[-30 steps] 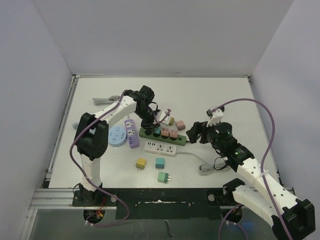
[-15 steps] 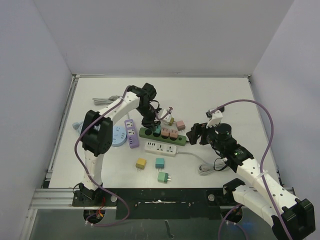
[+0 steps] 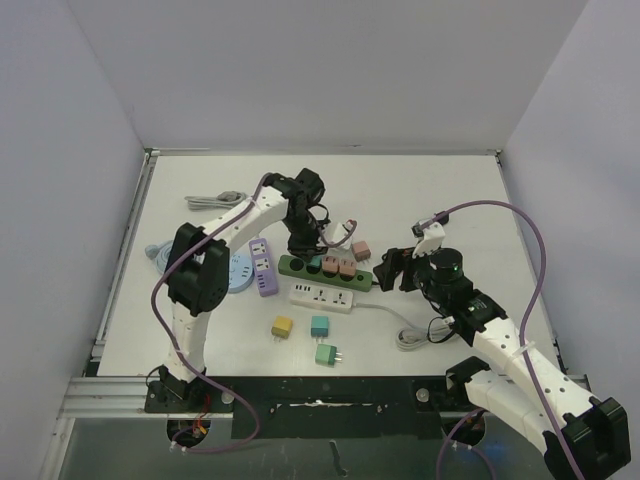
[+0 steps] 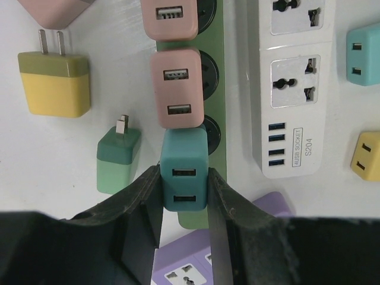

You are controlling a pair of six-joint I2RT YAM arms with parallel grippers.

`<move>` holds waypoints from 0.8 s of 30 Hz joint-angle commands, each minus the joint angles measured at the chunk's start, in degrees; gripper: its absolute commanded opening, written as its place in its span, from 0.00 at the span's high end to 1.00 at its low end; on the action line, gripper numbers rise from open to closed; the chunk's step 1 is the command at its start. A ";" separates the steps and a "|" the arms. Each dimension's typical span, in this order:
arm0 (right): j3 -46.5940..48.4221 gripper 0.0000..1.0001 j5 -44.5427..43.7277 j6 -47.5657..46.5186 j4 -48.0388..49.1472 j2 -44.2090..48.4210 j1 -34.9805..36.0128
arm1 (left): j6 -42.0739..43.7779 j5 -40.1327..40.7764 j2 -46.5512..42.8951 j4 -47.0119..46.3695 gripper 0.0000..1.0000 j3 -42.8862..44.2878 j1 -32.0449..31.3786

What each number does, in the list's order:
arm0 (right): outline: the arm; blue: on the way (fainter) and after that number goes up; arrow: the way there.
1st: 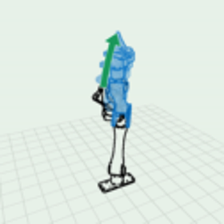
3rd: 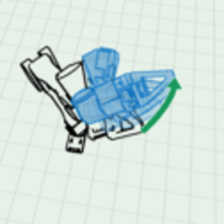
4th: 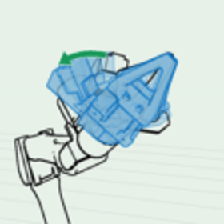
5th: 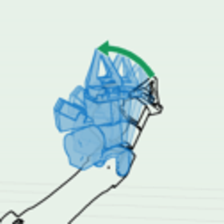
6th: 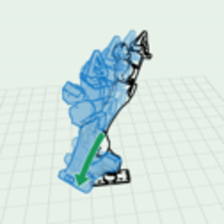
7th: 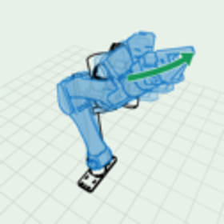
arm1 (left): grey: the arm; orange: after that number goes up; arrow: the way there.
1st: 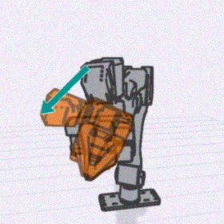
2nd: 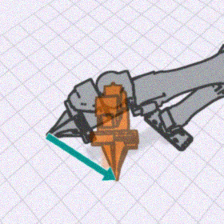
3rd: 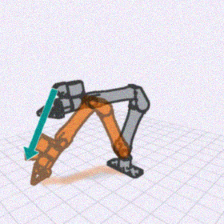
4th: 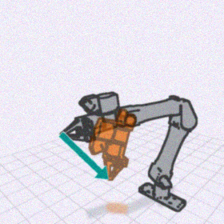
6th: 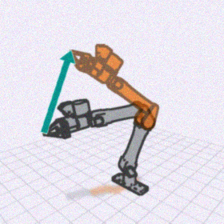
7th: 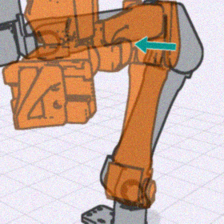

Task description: Insert the plug

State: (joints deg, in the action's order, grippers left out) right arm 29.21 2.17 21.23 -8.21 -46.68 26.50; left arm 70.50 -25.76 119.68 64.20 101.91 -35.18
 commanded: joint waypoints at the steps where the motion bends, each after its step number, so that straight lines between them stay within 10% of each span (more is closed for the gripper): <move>1: 0.41 0.17 -0.16 -1.08 3.21 0.27 -0.50 | -2.56 11.26 5.65 -3.24 0.90 -4.61 -1.61; 24: 0.47 0.17 0.28 -1.00 3.49 0.36 -0.92 | -5.62 16.85 10.51 4.09 0.94 6.37 -6.83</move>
State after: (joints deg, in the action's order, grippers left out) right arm 29.21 2.17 20.82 -7.75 -47.40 26.17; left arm 67.11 -11.86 124.05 71.02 110.04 -40.36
